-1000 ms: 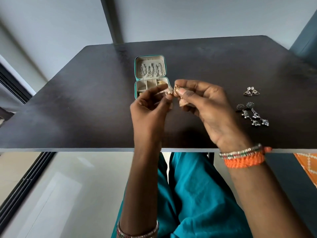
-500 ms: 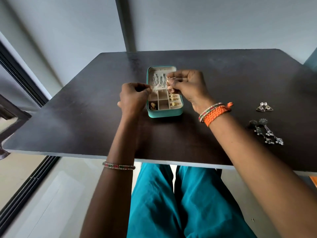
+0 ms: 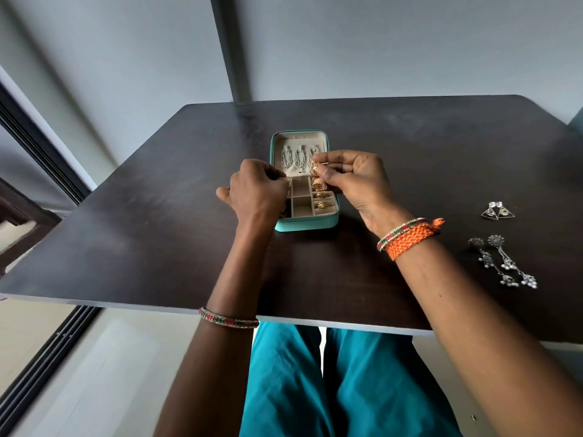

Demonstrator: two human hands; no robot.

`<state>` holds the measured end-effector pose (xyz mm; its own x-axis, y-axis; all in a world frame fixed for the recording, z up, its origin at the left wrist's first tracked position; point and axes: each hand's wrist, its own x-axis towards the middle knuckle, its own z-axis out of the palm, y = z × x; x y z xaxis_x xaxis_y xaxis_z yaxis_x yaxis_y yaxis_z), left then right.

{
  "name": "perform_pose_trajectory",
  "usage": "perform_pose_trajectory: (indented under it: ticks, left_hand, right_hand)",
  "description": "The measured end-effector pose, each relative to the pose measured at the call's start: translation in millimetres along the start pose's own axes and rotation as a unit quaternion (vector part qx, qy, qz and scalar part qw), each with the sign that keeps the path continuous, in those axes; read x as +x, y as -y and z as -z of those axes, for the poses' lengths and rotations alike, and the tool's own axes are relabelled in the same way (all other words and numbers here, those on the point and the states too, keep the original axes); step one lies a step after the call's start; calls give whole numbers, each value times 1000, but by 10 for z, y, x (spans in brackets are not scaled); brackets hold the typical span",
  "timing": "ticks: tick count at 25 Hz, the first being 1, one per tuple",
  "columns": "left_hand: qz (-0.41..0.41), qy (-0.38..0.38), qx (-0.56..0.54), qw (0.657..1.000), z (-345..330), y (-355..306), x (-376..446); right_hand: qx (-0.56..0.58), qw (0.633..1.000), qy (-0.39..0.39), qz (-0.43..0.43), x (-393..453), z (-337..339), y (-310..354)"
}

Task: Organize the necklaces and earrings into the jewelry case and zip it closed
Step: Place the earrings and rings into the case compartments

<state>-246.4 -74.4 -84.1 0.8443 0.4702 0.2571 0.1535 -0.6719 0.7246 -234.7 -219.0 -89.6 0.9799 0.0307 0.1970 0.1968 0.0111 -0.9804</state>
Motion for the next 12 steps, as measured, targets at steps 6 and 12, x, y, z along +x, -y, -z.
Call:
perform_pose_trajectory:
  ticks: [6, 12]
  left_hand:
    - [38, 24, -5, 999, -54, 75, 18]
    - [37, 53, -106, 992, -65, 152, -19]
  right_hand:
    - [1, 1000, 2, 6, -28, -14, 10]
    - [-39, 999, -6, 13, 19, -44, 20]
